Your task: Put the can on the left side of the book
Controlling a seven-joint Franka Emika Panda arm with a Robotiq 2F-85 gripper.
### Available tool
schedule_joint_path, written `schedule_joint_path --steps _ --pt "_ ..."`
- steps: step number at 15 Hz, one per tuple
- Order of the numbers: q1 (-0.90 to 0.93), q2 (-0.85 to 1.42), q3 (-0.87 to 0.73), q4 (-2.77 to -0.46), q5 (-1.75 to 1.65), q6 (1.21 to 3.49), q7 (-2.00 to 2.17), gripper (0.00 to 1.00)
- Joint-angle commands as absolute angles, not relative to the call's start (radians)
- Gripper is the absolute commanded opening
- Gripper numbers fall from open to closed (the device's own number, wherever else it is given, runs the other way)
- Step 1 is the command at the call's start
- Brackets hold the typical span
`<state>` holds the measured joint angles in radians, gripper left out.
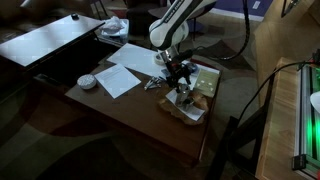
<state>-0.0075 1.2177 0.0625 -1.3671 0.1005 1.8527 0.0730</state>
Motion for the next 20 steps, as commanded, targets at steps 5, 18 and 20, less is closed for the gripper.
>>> schedule_joint_path --steps 5,18,20 --pt "0.009 1.281 0.053 -1.266 0.112 1.741 0.087 0.52" --pt "0.005 1.072 0.017 -1.502 0.113 2.062 0.176 0.37" --pt "0.005 1.044 0.014 -1.524 0.113 2.070 0.177 0.62"
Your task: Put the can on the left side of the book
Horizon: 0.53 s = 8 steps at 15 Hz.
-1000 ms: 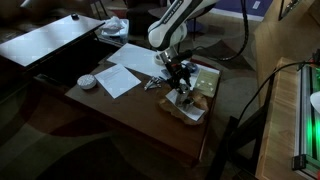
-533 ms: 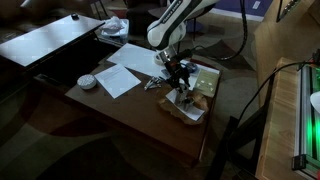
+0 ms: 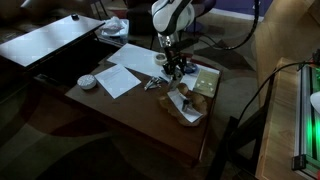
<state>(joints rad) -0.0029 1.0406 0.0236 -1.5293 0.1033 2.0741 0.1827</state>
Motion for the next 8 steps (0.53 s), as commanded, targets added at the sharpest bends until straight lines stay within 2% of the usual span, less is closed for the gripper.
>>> schedule_joint_path --steps 1,8 --pt "0.005 1.047 0.014 -1.521 0.113 2.070 0.177 0.37" --pt "-0.049 0.935 -0.077 -1.688 0.186 2.170 0.355 0.37"
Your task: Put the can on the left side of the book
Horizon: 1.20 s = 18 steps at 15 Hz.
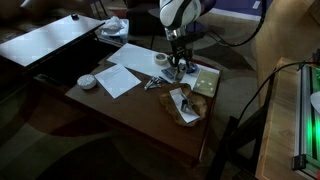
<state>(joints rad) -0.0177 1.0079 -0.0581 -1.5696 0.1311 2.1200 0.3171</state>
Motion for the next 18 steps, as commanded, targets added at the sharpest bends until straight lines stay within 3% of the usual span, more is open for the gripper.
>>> schedule_joint_path --steps 1,3,4,6,7,18 --pt "-0.063 0.926 -0.081 -1.705 0.203 2.172 0.356 0.37" --pt "-0.110 0.913 -0.062 -1.727 0.250 2.194 0.304 0.37" --pt "-0.073 0.957 -0.087 -1.655 0.204 2.144 0.327 0.62" --pt "-0.098 0.943 -0.082 -1.679 0.227 2.160 0.314 0.62" --pt "-0.101 0.939 -0.081 -1.684 0.230 2.162 0.312 0.37" --pt "-0.167 1.070 -0.105 -1.431 0.141 1.885 0.137 0.37"
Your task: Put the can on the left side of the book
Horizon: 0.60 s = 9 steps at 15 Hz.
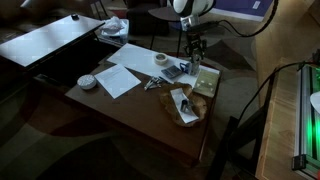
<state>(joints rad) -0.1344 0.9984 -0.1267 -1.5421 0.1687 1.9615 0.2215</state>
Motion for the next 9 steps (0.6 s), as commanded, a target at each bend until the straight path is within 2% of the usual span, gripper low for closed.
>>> schedule_joint_path --steps 1,9 --pt "-0.178 1.086 -0.097 -1.404 0.139 1.867 0.096 0.37" --pt "-0.216 1.211 -0.081 -1.230 0.145 1.767 -0.010 0.37"
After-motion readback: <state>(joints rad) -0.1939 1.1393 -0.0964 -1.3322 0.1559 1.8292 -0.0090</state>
